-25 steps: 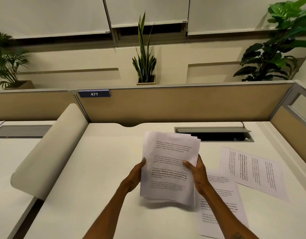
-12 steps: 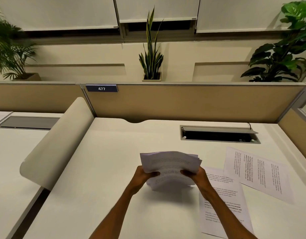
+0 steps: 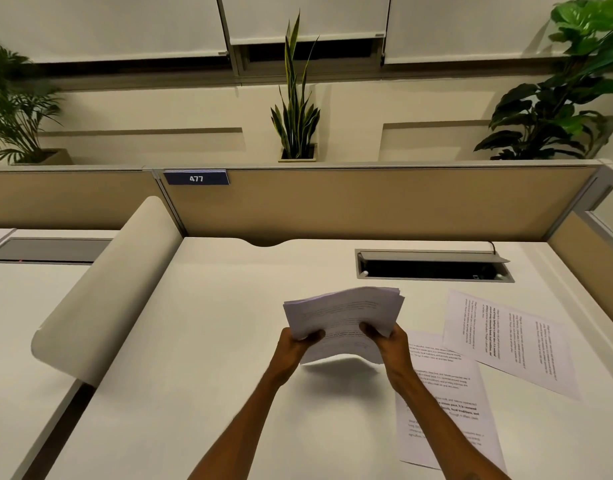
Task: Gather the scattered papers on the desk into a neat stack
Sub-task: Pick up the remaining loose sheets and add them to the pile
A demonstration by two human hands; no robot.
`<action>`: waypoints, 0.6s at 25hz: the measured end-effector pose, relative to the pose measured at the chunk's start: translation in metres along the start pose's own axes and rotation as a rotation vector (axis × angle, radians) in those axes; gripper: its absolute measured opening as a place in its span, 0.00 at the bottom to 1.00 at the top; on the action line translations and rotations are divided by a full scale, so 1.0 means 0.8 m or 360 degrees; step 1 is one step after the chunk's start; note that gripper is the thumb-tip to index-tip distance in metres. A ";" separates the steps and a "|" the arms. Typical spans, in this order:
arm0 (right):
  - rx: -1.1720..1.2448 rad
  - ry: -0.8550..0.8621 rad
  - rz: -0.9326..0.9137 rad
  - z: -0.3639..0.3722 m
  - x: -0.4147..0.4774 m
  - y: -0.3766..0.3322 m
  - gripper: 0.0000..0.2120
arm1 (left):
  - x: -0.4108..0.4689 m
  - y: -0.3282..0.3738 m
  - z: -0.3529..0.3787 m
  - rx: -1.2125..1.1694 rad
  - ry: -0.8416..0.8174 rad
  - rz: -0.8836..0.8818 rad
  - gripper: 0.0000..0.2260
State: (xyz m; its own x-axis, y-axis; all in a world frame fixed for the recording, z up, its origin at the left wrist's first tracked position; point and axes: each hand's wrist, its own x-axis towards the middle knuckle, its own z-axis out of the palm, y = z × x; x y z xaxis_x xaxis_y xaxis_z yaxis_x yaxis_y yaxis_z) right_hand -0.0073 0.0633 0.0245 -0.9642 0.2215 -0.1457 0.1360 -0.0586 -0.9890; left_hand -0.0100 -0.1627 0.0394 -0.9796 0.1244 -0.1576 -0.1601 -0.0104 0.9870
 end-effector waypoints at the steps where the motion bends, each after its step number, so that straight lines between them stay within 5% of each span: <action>1: -0.0022 -0.0016 0.0006 -0.001 0.001 -0.001 0.12 | 0.002 0.001 -0.003 0.0012 0.0029 -0.0003 0.11; 15: -0.0088 -0.0082 -0.0030 -0.010 -0.001 0.007 0.16 | 0.009 -0.008 -0.010 -0.0040 0.0100 -0.0110 0.12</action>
State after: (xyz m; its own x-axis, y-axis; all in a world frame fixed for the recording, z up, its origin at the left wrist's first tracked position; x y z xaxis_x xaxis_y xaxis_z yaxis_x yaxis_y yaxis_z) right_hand -0.0042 0.0710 0.0190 -0.9769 0.1716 -0.1271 0.1288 -0.0009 -0.9917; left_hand -0.0173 -0.1695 0.0316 -0.9717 0.0632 -0.2276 -0.2298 -0.0288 0.9728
